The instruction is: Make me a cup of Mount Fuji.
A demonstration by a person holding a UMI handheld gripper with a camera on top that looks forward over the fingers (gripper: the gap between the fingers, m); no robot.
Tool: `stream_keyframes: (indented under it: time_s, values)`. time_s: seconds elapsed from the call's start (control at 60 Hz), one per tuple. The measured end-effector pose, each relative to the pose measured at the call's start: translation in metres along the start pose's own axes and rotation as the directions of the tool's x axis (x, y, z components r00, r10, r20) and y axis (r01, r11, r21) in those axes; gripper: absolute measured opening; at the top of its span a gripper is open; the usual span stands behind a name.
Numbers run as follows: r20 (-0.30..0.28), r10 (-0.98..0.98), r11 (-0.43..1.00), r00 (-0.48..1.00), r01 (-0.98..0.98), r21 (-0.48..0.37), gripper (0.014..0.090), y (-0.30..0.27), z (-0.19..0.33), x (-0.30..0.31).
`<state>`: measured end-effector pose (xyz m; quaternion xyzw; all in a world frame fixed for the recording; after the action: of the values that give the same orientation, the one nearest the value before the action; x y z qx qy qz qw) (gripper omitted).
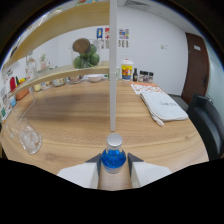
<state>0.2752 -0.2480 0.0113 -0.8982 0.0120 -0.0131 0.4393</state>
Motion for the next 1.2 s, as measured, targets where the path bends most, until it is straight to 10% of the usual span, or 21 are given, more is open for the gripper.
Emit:
stream_keyframes:
  time_s: [0.05, 0.1, 0.15, 0.333, 0.917, 1.2]
  values:
    - [-0.019, 0.015, 1.0, 1.0, -0.015, 0.003, 0.0558, -0.003, -0.006, 0.001]
    - [-0.035, 0.03, 1.0, 0.999, -0.03, 0.006, 0.0821, -0.007, -0.015, 0.002]
    - [-0.069, 0.045, 0.999, 0.997, -0.044, 0.011, 0.0864, -0.011, -0.026, 0.005]
    - [-0.146, 0.107, 0.994, 0.983, -0.103, 0.035, 0.0855, -0.032, -0.078, -0.022]
    - [-0.055, 0.063, 0.998, 0.996, -0.062, 0.028, 0.0863, -0.107, -0.116, -0.249]
    - [0.019, 0.004, 0.957, 1.0, -0.01, 0.291, 0.0869, -0.265, -0.191, -0.315]
